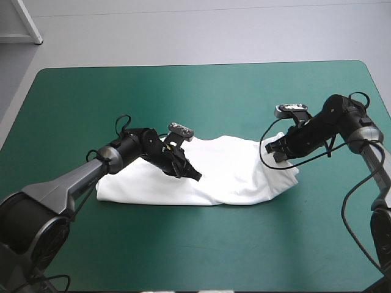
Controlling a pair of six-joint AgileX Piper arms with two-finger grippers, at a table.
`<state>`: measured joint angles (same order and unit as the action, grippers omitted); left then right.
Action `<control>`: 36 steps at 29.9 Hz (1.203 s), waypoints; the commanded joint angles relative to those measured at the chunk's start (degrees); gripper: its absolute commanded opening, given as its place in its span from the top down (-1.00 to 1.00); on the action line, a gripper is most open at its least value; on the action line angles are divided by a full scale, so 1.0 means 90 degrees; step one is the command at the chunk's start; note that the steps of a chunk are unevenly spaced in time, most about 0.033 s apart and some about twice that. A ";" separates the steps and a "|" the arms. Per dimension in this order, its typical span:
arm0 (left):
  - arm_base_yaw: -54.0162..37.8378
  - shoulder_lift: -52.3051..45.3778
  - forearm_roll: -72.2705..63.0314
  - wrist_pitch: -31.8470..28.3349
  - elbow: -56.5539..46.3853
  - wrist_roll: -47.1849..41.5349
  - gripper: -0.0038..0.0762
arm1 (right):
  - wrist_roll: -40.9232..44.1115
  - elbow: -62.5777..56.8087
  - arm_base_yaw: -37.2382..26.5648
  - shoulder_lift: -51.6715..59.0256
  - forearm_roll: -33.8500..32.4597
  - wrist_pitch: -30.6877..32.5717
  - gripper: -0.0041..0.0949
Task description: Fold the cloth
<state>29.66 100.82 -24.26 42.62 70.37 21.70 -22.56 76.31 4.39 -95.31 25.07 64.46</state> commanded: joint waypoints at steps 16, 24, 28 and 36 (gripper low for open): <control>-0.0413 -0.3351 0.4979 0.2810 0.2917 -0.2221 0.86 | 0.0624 0.2371 0.2338 -0.0325 0.1025 0.0055 0.94; -0.0413 -0.3492 0.4979 0.3445 0.3510 -0.2221 0.86 | 0.1014 0.3938 0.3431 -0.1564 0.1025 0.0010 0.94; -0.0413 -0.3492 0.4979 0.3445 0.3510 -0.2209 0.86 | 0.1195 0.4847 0.3726 -0.2273 0.1025 0.0061 0.94; -0.0413 -0.3492 0.4954 0.3445 0.3510 -0.2180 0.86 | 0.1468 0.6286 0.4057 -0.3490 0.1322 0.0342 0.94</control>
<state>25.88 70.55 19.65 71.35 100.30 2.28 -9.30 128.39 39.85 -128.52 32.53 68.40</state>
